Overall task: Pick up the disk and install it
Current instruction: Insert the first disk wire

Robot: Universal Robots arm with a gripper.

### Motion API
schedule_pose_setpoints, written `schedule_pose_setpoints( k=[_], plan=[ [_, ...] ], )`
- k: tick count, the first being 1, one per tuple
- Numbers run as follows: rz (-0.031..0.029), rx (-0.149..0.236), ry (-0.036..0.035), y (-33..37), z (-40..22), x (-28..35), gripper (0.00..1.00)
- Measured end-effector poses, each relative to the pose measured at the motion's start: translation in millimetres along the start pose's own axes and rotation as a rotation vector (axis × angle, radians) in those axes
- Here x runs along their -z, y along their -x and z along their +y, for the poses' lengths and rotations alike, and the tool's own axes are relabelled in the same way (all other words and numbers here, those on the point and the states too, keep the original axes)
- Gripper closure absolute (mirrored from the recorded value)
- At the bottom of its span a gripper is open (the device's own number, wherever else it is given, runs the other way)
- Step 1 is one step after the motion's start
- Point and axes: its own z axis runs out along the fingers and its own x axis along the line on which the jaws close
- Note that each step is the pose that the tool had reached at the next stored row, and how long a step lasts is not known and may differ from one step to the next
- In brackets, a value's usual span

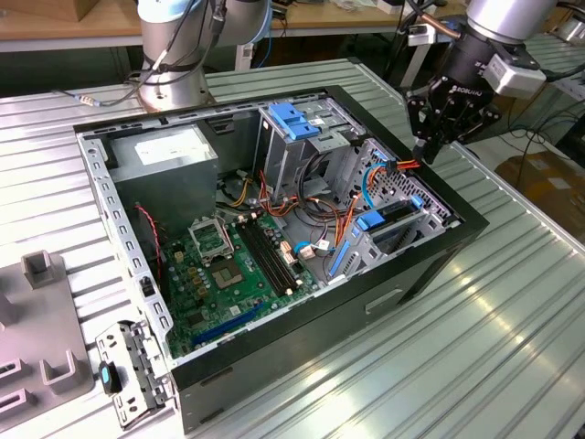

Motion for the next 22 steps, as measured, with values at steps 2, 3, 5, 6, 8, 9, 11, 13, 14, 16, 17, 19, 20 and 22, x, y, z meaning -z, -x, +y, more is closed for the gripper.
schedule_pose_setpoints(
  k=[2, 3, 5, 6, 8, 9, 11, 13, 14, 16, 17, 19, 20, 22],
  plan=[
    [0.002, 0.005, 0.0002, 0.0, 0.0, -0.6, 0.74],
    [0.0037, 0.008, -0.0006, 0.1, 0.0, -1.0, 0.74],
    [0.0071, 0.012, -0.0024, 0.1, -0.1, -1.9, 0.67],
    [0.009, 0.014, -0.0036, 0.1, -0.1, -2.7, 0.67],
    [0.0174, 0.024, -0.0079, 0.1, -0.1, -6.3, 0.67],
    [0.0191, 0.027, -0.0089, 0.1, -0.1, -7.3, 0.67],
    [0.0199, 0.029, -0.0091, 0.1, -0.1, -7.4, 0.67],
    [0.0199, 0.029, -0.0094, 0.1, 0.0, -7.5, 0.67],
    [0.02, 0.029, -0.0096, 0.1, 0.0, -7.4, 0.82],
    [0.0199, 0.029, -0.0094, 0.1, 0.1, -6.8, 0.82],
    [0.02, 0.029, -0.0093, 0.1, 0.0, -4.7, 0.84],
    [0.0197, 0.029, -0.0097, 0.0, 0.1, -3.7, 0.84],
    [0.0197, 0.029, -0.0098, 0.0, 0.1, -3.7, 0.84],
    [0.0199, 0.029, -0.0095, 0.1, 0.1, -3.4, 0.84]
  ],
)
